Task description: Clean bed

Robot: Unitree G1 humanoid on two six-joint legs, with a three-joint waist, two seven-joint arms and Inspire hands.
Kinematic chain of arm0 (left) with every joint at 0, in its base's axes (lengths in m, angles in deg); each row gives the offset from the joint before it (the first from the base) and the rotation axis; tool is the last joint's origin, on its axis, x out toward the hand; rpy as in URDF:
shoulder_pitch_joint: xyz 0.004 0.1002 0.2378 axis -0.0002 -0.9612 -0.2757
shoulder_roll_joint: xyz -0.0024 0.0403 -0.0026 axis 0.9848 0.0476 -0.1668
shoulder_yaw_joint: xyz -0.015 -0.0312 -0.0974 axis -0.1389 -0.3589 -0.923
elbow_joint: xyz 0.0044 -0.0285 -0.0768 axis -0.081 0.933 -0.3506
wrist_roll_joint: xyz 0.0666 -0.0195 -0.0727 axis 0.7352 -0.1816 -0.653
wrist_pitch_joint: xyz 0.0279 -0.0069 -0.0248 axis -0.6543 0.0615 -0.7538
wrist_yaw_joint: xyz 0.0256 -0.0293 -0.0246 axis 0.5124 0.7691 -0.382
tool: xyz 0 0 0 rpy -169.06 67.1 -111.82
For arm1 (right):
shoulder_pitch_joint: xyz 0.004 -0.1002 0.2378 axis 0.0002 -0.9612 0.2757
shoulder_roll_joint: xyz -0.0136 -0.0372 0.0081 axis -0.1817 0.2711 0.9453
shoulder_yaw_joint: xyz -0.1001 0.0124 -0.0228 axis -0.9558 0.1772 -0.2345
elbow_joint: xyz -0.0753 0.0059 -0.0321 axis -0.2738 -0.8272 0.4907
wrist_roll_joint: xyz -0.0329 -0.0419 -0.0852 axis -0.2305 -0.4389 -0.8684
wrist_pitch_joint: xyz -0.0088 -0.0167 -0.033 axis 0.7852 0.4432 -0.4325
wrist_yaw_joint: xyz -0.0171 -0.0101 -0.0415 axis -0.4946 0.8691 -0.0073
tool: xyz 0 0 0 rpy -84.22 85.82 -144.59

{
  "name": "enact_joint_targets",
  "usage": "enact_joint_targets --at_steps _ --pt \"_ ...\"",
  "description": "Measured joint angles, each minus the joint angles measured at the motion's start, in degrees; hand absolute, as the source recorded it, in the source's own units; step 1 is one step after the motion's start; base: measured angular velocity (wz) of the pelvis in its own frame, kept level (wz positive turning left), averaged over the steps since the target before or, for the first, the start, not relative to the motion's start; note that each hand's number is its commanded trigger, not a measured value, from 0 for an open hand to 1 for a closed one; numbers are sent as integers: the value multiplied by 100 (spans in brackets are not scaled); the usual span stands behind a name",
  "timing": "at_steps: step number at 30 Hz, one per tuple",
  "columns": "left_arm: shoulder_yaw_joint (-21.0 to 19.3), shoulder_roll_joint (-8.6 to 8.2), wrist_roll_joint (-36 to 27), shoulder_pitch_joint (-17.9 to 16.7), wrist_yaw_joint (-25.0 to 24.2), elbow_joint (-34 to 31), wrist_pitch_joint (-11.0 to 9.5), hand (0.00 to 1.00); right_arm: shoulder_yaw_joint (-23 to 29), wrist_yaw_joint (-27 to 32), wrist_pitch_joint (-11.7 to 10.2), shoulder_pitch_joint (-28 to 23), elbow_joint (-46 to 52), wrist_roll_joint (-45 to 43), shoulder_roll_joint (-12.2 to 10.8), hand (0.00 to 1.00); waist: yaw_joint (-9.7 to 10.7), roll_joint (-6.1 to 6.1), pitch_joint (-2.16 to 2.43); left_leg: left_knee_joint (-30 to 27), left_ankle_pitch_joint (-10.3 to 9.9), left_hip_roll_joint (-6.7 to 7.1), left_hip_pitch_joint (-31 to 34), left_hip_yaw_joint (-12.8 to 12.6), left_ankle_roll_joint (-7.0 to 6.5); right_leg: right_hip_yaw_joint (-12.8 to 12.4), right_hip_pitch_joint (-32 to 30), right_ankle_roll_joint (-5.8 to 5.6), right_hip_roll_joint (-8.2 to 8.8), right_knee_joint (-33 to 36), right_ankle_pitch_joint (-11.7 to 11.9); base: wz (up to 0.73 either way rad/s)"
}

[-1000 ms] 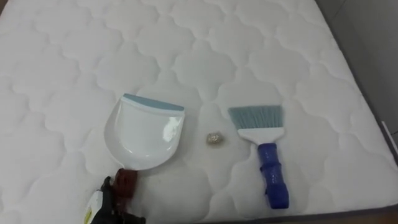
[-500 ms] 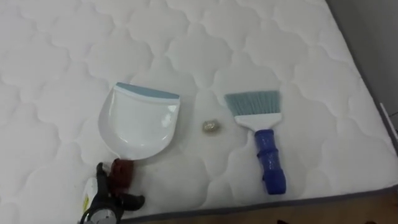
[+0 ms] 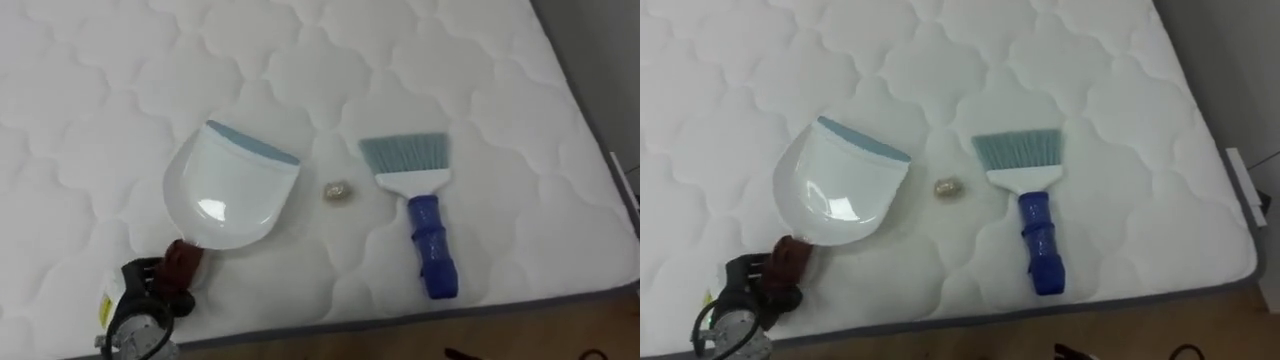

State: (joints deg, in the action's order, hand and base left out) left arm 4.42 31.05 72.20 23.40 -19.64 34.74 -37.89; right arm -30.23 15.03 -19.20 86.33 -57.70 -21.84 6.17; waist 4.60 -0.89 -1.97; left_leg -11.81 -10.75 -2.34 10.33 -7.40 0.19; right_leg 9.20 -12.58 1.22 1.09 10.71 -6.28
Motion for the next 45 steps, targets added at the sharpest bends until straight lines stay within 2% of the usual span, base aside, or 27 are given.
enact_joint_targets --at_steps 3,4,5,7,13,19,24,27,30,33,37,38,39,41,45 --pt "163 -74 7 16 -143 111 76 100 -64 20 12 61 -5 4 -14 0 34 -18 -1 8 8 8 62 -22 -13 4 -93 -1 10 29 1 -5" --pt "253 -167 10 17 -155 188 100 100 -105 43 13 81 -3 7 -19 0 27 -27 4 8 8 6 94 -45 -14 -10 -146 -2 7 49 1 -9" --pt "264 -242 13 21 -184 223 88 100 -110 61 22 88 -3 7 -25 0 18 -33 1 8 8 2 97 -60 -14 -38 -162 -2 0 61 1 -9" --pt "246 -275 13 75 -207 348 79 100 -112 76 26 92 -2 6 -28 0 16 -33 2 9 8 -5 79 -67 -14 -54 -162 -2 -7 84 1 -3" --pt "237 -264 -2 230 -228 568 125 100 -116 79 36 95 8 24 -64 0 63 -101 15 7 15 -2 108 -163 -21 -135 -236 2 -2 109 16 -8" --pt "234 -204 45 238 -201 587 118 100 -121 84 40 93 -6 279 -87 0 127 -147 16 4 20 6 112 -171 -29 -118 -244 -3 11 105 25 0" --pt "228 -100 122 245 -244 562 116 100 -104 154 34 93 -39 373 -85 0 144 -147 16 -18 20 -1 126 -167 -29 -111 -244 -2 8 113 25 0" --pt "223 -41 467 272 -323 560 110 100 -97 150 19 69 -126 784 -58 0 154 -142 19 -97 20 -4 172 -162 -29 -78 -243 5 17 115 29 5" --pt "233 32 1011 274 -343 524 88 100 81 158 -4 -77 -173 1382 85 0 136 -126 25 -111 20 -6 192 -126 -29 -51 -241 11 16 108 47 5" --pt "241 130 1199 257 -342 381 92 100 235 207 -1 -141 -200 1824 190 0 124 -98 38 -153 19 -12 206 -129 -29 -52 -239 14 15 108 60 0" --pt "231 475 1742 174 -259 -224 87 100 879 273 -10 -199 -223 2462 424 0 124 88 46 -195 19 -14 216 -131 -29 -53 -241 14 17 135 80 0" --pt "228 540 1871 173 -153 -306 86 100 1082 320 -9 -156 -220 2535 496 0 133 165 68 -193 19 -10 208 -132 -30 -53 -248 14 23 158 79 -4" --pt "227 569 1920 143 -61 -370 86 100 1246 392 -10 -135 -226 2602 538 0 123 228 91 -184 22 -7 185 -147 -35 -54 -256 14 27 201 76 -7" --pt "222 592 2022 75 44 -426 84 100 1331 447 -9 -123 -239 2773 564 0 125 276 120 -177 25 -7 147 -191 -39 -78 -255 18 25 227 73 -11" --pt "219 611 2303 -77 50 -664 93 100 1537 443 -8 -48 -185 2989 589 0 128 267 120 -178 43 9 113 -237 -61 -127 -272 21 48 299 56 -6"
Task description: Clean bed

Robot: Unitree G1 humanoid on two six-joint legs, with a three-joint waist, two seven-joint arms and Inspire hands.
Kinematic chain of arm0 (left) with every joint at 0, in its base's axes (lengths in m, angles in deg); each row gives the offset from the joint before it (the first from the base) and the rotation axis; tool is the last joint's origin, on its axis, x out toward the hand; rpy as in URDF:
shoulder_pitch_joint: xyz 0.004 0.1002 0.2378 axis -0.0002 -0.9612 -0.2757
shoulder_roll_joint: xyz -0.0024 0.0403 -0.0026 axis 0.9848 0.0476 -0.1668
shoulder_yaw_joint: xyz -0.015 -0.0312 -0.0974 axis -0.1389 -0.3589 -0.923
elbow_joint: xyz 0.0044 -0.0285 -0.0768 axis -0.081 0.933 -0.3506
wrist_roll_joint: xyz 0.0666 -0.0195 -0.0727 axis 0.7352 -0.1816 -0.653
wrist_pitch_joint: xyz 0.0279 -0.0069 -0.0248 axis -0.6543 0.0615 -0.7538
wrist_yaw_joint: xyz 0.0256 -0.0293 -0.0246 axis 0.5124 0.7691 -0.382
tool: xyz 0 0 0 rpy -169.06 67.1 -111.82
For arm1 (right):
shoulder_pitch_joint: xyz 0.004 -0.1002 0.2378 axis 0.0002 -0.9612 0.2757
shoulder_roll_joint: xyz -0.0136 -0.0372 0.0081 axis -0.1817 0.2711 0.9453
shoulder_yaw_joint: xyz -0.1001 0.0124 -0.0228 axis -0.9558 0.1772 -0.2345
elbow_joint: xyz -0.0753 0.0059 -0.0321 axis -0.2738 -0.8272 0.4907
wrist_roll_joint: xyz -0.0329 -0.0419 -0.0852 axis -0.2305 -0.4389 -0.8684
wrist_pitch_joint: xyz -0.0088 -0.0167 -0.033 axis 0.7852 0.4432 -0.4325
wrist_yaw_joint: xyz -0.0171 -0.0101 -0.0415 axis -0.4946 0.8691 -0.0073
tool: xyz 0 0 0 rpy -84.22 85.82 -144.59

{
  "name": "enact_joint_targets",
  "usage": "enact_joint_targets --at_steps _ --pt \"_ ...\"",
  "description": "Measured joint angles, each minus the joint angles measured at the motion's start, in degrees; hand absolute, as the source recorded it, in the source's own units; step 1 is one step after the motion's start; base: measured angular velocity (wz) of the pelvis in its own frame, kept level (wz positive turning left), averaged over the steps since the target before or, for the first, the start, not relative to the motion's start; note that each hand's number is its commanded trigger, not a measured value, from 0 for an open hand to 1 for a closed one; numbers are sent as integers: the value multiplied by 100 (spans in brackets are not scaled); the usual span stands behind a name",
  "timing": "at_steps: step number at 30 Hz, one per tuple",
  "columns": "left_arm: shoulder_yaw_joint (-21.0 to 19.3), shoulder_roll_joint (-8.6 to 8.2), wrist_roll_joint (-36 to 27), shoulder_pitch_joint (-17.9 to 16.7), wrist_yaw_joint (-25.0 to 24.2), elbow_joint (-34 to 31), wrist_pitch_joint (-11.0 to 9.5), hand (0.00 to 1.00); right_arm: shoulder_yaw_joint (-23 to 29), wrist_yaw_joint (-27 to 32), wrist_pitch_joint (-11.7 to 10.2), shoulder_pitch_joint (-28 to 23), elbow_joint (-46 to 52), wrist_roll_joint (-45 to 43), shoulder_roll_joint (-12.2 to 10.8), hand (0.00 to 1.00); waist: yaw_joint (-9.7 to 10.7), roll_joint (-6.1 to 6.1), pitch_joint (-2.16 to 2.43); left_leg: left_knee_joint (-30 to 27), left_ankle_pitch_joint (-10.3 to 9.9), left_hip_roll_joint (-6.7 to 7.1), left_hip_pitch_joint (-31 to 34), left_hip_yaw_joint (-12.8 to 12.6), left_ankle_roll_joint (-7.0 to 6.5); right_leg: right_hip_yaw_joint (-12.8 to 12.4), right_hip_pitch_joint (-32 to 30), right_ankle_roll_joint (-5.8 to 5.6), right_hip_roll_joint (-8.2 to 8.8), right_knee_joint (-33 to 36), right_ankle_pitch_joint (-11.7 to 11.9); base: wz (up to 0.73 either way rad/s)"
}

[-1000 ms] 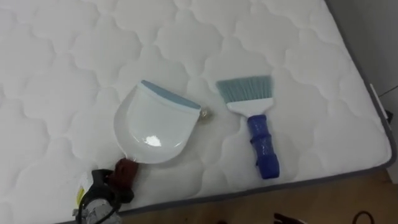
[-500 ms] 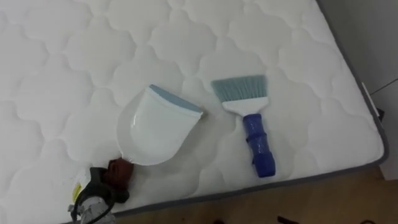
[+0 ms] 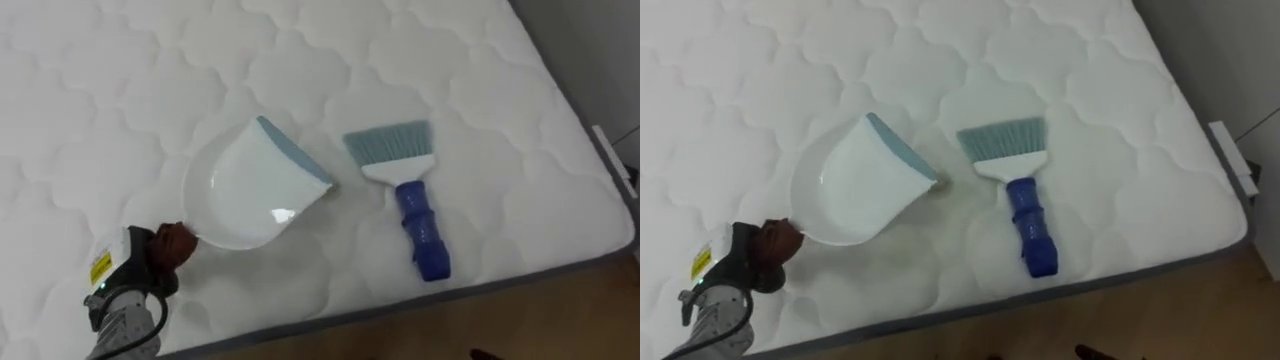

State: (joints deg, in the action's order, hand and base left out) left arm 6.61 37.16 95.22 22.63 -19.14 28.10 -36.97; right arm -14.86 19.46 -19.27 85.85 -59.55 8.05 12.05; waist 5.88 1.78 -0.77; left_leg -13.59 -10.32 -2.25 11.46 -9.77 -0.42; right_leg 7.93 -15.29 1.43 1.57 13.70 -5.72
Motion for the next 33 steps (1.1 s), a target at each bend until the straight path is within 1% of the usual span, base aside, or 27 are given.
enact_joint_targets --at_steps 2,5,9,10,11,12,15,17,19,22,23,24,25,26,27,30,31,33 --pt "-3 16 179 -20 10 -34 1 100 202 3 -2 73 -2 61 4 0 0 -15 -1 -8 10 4 0 -58 -14 -25 -22 -5 15 21 1 -8" --pt "-2 47 262 -94 16 -126 -5 100 344 12 -13 125 -2 183 5 0 11 -24 -1 -10 10 2 0 -103 -14 -68 -66 -7 11 52 4 -10" --pt "15 62 259 -97 18 -110 -17 100 348 78 -17 205 4 275 5 0 2 -35 -9 -8 10 2 5 -116 -14 -84 -116 1 18 138 -16 -2" --pt "14 79 256 -100 31 -105 -55 100 355 140 -35 239 51 317 5 0 0 -50 -18 -11 10 7 21 -126 -14 -88 -161 3 29 196 -40 0" --pt "15 99 259 -119 96 -87 -130 100 376 206 -80 244 160 355 7 0 4 -56 -20 -33 10 12 69 -124 -14 -94 -218 5 35 238 -50 0" --pt "15 121 266 -121 198 -73 -163 100 379 263 -147 266 250 393 26 0 -1 -61 -23 -80 10 14 149 -124 -14 -102 -308 5 42 293 -53 0" --pt "14 156 289 -119 415 1 -167 100 378 496 -171 374 348 505 55 0 -58 -80 -36 -147 9 5 250 -135 -14 -142 -412 10 35 346 -53 -4" --pt "15 187 289 -105 601 12 -175 100 373 718 -234 428 569 582 73 0 -138 -99 -48 -230 8 -3 404 -169 -14 -166 -572 23 37 410 -48 0" --pt "17 224 289 -102 722 68 -188 100 362 851 -240 498 682 606 82 0 -160 -107 -57 -316 8 -12 521 -170 -14 -165 -669 37 40 446 -37 0" --pt "26 246 448 -31 963 289 -188 100 276 1072 -277 649 909 371 82 0 -178 -124 -75 -385 14 0 718 -181 -25 -209 -893 40 54 522 -30 -3" --pt "31 246 468 -10 1023 401 -190 100 169 1142 -306 735 962 294 82 0 -191 -132 -79 -415 17 0 782 -189 -29 -215 -970 44 60 582 -27 -5" --pt "31 246 481 24 1034 465 -191 100 146 1179 -314 776 987 192 80 0 -169 -148 -92 -429 17 0 807 -195 -29 -209 -1004 48 69 618 -24 0" --pt "42 246 488 86 1104 579 -186 100 137 1269 -316 828 1102 -50 65 0 -168 -163 -105 -470 18 -3 884 -195 -30 -202 -1071 51 73 652 -24 0" --pt "45 245 486 147 1163 641 -171 100 138 1394 -335 866 1276 -288 61 0 -169 -189 -131 -523 17 -4 957 -194 -30 -202 -1146 54 78 698 -26 0" --pt "61 244 482 192 1267 688 -169 100 137 1555 -344 900 1476 -575 61 0 -171 -200 -139 -559 17 -6 1043 -191 -30 -201 -1217 60 80 702 -20 0" --pt "138 220 484 329 1432 905 -144 100 116 1925 -401 942 1910 -1026 41 0 -209 -205 -149 -596 18 -6 1141 -177 -31 -189 -1309 68 95 725 -9 0" --pt "151 202 469 365 1502 995 -117 100 33 2100 -419 944 2124 -1262 28 0 -213 -215 -154 -596 18 -6 1155 -182 -31 -193 -1336 69 119 745 -11 0" --pt "329 193 370 398 1630 1058 -58 100 -146 2407 -491 1006 2411 -1616 30 0 -235 -238 -173 -596 24 -6 1221 -195 -40 -195 -1411 73 129 774 -15 0"
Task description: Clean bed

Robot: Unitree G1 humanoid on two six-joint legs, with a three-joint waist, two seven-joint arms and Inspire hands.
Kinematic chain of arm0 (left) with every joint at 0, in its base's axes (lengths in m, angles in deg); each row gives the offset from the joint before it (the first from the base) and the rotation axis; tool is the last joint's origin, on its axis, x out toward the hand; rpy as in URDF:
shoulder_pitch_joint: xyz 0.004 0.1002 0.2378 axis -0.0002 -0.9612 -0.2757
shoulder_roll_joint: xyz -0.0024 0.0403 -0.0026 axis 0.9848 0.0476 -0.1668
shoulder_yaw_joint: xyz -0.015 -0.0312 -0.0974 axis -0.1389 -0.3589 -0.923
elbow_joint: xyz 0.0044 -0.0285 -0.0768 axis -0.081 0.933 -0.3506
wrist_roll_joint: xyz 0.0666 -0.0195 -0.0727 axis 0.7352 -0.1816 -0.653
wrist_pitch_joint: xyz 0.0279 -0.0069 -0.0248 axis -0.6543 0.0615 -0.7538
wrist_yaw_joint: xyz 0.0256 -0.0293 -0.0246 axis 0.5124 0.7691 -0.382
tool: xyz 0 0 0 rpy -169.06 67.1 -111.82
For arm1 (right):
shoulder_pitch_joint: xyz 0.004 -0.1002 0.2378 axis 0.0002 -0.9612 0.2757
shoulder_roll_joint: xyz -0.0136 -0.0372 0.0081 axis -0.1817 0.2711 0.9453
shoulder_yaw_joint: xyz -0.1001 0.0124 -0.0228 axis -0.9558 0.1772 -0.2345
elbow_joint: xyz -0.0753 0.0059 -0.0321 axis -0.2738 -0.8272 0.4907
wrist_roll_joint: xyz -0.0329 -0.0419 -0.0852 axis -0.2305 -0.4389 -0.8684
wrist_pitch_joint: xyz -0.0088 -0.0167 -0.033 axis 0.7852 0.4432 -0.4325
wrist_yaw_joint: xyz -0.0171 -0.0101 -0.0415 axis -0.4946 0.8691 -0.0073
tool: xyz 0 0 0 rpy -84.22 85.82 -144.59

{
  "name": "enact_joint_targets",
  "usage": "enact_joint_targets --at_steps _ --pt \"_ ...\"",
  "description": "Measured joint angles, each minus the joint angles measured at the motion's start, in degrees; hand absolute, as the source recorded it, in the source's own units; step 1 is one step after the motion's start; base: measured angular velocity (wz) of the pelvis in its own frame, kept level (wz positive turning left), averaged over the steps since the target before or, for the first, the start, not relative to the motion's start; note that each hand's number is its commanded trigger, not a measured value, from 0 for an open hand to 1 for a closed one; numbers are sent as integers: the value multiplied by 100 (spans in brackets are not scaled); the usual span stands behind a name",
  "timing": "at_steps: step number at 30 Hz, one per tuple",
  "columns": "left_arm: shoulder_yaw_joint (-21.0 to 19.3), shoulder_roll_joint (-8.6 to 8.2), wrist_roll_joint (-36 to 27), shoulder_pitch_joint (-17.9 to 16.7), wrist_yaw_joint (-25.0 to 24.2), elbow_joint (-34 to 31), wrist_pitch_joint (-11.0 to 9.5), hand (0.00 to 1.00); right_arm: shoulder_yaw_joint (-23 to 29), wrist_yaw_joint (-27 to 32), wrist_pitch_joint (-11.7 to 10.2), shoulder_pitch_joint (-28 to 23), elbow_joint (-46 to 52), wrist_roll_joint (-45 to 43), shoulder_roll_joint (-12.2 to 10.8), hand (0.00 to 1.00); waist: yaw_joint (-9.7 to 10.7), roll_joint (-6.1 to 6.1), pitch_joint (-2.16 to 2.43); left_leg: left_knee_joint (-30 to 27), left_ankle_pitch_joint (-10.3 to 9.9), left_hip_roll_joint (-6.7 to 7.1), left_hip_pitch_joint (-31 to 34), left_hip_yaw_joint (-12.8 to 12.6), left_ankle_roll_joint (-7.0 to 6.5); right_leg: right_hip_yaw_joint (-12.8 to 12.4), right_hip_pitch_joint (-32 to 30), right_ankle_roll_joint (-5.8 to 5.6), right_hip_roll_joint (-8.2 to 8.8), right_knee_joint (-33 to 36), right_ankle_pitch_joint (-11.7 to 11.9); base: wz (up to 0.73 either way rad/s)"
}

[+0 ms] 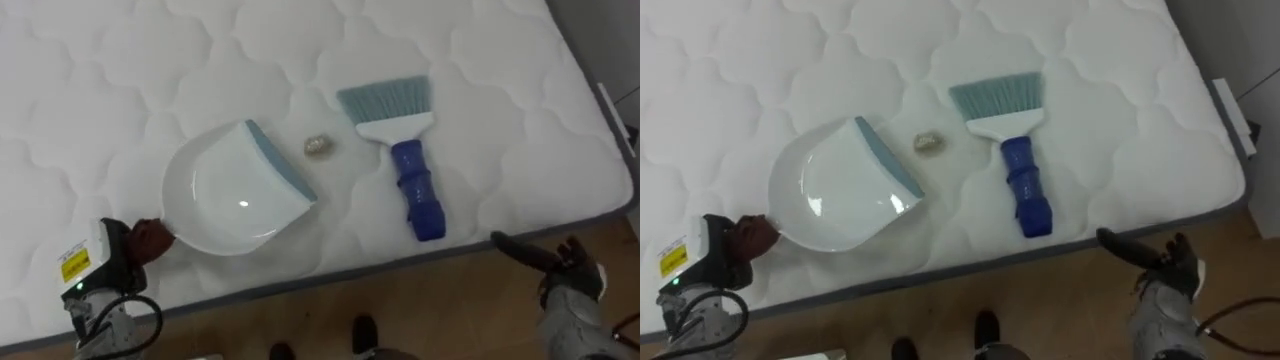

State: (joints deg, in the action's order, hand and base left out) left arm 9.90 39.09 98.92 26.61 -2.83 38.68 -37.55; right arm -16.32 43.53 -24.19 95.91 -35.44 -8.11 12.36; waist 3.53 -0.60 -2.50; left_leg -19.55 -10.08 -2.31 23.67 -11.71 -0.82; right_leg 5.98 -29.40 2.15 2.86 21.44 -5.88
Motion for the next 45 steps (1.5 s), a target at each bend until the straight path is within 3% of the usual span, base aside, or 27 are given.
enact_joint_targets --at_steps 8,14,21,23,29,36,40,45 --pt "172 -117 33 -4 276 25 220 100 -216 1118 -113 15 1261 -1869 -21 0 -60 -72 -26 5 3 6 75 -17 -4 -10 -144 3 24 141 -51 0" --pt "408 -167 17 4 282 51 400 100 -504 1601 -146 57 1840 -2416 -36 0 -74 -87 -28 -23 3 7 79 -38 -4 35 -136 7 55 142 -49 0" --pt "477 -167 17 11 175 32 568 100 -772 1613 -145 57 1889 -2468 -35 0 -95 -83 -26 -33 11 -9 62 -17 -17 75 -103 7 86 142 -47 2" --pt "511 -167 17 15 170 -3 606 100 -1053 1616 -139 56 1888 -2292 -35 0 -100 -73 -29 -42 11 -9 65 12 -17 88 -95 7 86 141 -46 2" --pt "705 -176 27 154 170 -12 597 100 -1485 1508 -129 57 1786 -2288 -47 0 -245 -7 -57 -40 11 9 78 90 -17 116 -73 8 88 121 -47 5" --pt "715 -175 81 234 174 -9 603 100 -1586 1385 -128 153 1542 -2222 -185 0 -248 25 -74 -73 11 7 157 135 -17 207 -104 7 109 120 -48 4" --pt "916 -176 88 438 173 1 685 100 -1736 1303 -86 365 1230 -2171 -231 0 -256 127 -136 -175 11 5 278 188 -18 254 -166 12 125 155 -41 6" --pt "944 -232 116 435 170 5 731 100 -1857 1090 -80 381 1138 -2056 -307 0 -290 220 -181 -199 11 11 277 219 -18 256 -176 22 129 212 -42 -1"
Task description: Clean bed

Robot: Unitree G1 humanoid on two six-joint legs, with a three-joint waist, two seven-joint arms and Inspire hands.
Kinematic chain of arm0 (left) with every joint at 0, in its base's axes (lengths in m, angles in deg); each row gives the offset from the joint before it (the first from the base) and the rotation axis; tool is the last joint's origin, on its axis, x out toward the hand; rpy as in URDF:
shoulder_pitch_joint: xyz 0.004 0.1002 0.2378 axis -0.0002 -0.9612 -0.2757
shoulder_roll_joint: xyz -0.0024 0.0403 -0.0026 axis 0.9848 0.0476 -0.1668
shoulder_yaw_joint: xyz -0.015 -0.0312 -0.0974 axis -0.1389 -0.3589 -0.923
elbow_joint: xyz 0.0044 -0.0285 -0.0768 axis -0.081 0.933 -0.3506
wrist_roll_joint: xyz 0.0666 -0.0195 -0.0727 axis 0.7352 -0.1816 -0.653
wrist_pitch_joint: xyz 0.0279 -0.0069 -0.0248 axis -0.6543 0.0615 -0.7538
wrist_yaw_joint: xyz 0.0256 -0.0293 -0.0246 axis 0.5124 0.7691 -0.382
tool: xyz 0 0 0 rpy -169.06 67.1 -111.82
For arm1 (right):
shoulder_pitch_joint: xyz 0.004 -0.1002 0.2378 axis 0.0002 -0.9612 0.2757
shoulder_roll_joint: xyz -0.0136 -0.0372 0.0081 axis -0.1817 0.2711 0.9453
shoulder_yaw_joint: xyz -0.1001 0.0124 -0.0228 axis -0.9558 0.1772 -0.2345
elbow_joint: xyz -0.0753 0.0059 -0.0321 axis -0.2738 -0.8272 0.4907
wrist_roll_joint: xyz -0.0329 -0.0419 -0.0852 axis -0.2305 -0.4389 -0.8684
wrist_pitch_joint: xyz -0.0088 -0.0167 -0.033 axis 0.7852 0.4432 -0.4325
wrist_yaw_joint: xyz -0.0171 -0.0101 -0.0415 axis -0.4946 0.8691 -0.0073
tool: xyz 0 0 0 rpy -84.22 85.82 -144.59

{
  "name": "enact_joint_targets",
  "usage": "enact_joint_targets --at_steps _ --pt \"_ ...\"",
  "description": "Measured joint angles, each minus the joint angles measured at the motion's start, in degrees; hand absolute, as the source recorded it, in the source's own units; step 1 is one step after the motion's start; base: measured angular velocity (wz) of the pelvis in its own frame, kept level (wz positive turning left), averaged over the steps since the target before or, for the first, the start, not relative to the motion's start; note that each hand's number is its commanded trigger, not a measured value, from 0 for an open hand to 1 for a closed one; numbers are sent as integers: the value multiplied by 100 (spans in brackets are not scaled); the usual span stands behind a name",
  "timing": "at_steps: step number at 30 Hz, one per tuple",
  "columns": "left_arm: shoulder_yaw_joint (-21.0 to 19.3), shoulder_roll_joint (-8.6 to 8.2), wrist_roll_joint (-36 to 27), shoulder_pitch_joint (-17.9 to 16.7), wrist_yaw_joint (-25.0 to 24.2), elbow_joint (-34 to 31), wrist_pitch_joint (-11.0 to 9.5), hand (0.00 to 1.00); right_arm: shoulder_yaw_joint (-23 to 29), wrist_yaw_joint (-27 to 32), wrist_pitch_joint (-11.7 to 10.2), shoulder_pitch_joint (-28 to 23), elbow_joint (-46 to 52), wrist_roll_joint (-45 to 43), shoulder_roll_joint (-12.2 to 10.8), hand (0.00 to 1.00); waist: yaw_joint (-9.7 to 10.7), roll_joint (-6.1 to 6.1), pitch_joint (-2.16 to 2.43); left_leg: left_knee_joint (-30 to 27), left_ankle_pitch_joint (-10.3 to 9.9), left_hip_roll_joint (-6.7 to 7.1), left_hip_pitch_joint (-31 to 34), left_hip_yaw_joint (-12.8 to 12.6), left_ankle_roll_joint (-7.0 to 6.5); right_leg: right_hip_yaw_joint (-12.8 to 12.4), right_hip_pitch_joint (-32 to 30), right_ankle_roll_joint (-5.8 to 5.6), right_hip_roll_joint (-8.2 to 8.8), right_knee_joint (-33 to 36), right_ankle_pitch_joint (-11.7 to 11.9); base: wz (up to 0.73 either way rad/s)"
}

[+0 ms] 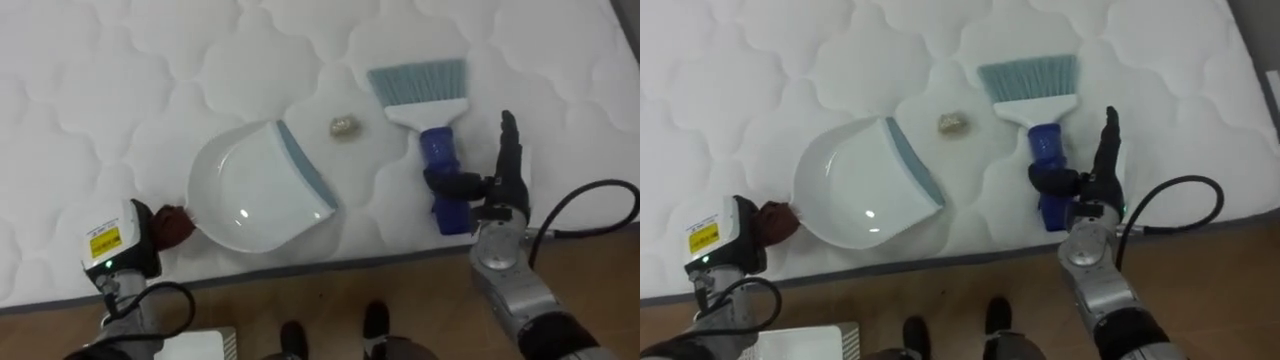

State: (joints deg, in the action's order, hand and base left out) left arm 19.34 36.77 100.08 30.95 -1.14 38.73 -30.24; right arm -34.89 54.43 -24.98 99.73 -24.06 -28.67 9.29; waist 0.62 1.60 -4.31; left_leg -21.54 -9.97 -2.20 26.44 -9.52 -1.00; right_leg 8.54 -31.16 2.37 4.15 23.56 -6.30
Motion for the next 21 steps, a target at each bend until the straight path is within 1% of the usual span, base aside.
enact_joint_targets --at_steps 1,4,9,12,14,21 --pt "13 -9 2 2 -1 0 17 100 -12 -54 2 0 -3 3 -3 0 -33 6 0 0 0 3 0 -4 0 -41 -14 4 0 14 -4 -5" --pt "93 -9 3 12 -1 -1 54 100 -47 -160 4 10 -4 24 -3 0 -94 10 3 0 0 6 10 -3 0 -54 -38 9 -2 32 -7 -2" --pt "99 -24 1 12 -5 -2 91 100 -100 -312 14 151 -210 90 -26 0 -108 17 8 -13 0 46 38 1 -1 -34 -72 9 6 42 -7 0" --pt "99 -36 -8 19 -5 -1 94 100 -100 -411 118 289 -501 90 -26 0 -107 17 8 -24 1 48 52 19 -1 -35 -72 8 11 41 -7 0" --pt "101 -45 -40 29 -5 -1 95 100 -147 -425 119 367 -712 103 -21 0 -111 17 8 -27 2 11 54 16 -3 -32 -72 8 14 42 -6 0" --pt "105 -46 -19 112 -5 -1 117 100 -243 -554 118 474 -997 121 -18 0 -122 31 4 -89 2 -13 106 18 -3 33 -72 17 14 37 -1 2"
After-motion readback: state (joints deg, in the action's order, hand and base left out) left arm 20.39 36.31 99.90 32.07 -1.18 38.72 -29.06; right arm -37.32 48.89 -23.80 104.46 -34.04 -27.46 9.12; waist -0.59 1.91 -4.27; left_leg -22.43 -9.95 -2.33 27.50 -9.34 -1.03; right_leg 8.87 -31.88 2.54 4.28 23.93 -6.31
